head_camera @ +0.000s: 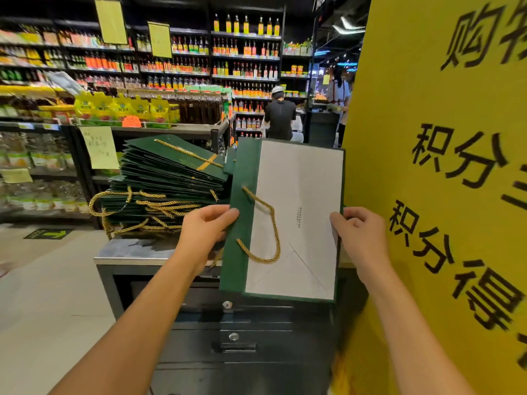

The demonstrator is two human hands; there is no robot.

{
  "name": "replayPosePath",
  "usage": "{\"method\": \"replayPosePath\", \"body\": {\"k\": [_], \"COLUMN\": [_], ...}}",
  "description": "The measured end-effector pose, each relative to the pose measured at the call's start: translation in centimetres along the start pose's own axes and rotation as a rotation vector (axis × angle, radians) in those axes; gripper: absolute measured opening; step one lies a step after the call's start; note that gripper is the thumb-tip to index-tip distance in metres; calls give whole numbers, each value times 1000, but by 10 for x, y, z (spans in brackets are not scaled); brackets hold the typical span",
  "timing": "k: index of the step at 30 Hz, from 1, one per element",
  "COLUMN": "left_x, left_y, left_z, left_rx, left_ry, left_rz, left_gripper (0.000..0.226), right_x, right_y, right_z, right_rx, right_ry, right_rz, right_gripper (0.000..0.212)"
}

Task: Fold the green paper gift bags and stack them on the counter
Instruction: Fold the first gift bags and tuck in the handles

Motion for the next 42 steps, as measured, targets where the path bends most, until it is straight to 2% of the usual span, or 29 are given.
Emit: {"method": "replayPosePath", "body": {"k": [2, 5, 9, 12, 14, 17, 19, 23, 26, 29, 32, 34, 37, 39, 42], "left_x": [18, 48, 74, 70, 59, 39, 29, 8, -8, -11, -12, -14, -14, -14, -12], "left_y": [3, 5, 0, -1, -2, -2, -2, -4, 2, 9, 10, 10, 10, 10, 8], "left_z": [-6, -11, -13, -13, -10, -9, -9, -5, -3, -4, -4, -4, -5, -6, -9], "left_rx": [-19, -37, -24, -34, -45, -64, -73, -50, -105, -172, -161, -159, -169, -178, -244], "left_ry": [44, 153, 294, 312, 267, 125, 76, 25, -45, -20, 31, 41, 60, 77, 106], "left_rz": [-57, -105, -43, -10, -38, -123, -122, -42, 41, 110, 184, 204, 212, 209, 217], "left_gripper": [13, 16, 15, 15, 25, 22, 20, 7, 22, 23, 20, 22, 24, 26, 26], "right_x": [-22, -50, -69, -62, -47, -18, 3, 24, 30, 29, 9, -13, -32, -37, -40], "right_y": [-9, -20, -28, -21, -17, -12, -4, 3, 9, 18, 19, 29, 71, 99, 121], "right_z": [0, 0, 3, 3, 1, -2, -4, -6, -6, -6, -12, -25, -49, -63, -67], "right_rx": [25, 31, -1, -89, -129, -206, -263, -214, -198, -195, -23, -19, -292, -413, -404], "right_ry": [-20, -65, -123, -18, 53, 22, 55, 6, -85, -198, -401, -503, -450, -417, -432], "right_rz": [134, 348, 520, 643, 572, 387, 381, 168, 26, -183, -451, -354, -175, -168, -264], "right_gripper": [9, 7, 14, 24, 24, 11, 21, 20, 20, 18, 20, 14, 7, 11, 19]}}
Point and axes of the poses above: each hand's wrist, its own z-axis towards the middle knuckle, its own y-axis out of the palm, x = y × z, the point moved 8 cm from there along z, towards the middle knuckle, and after that the axes turned 11 degrees about x, right-handed, at the moved point
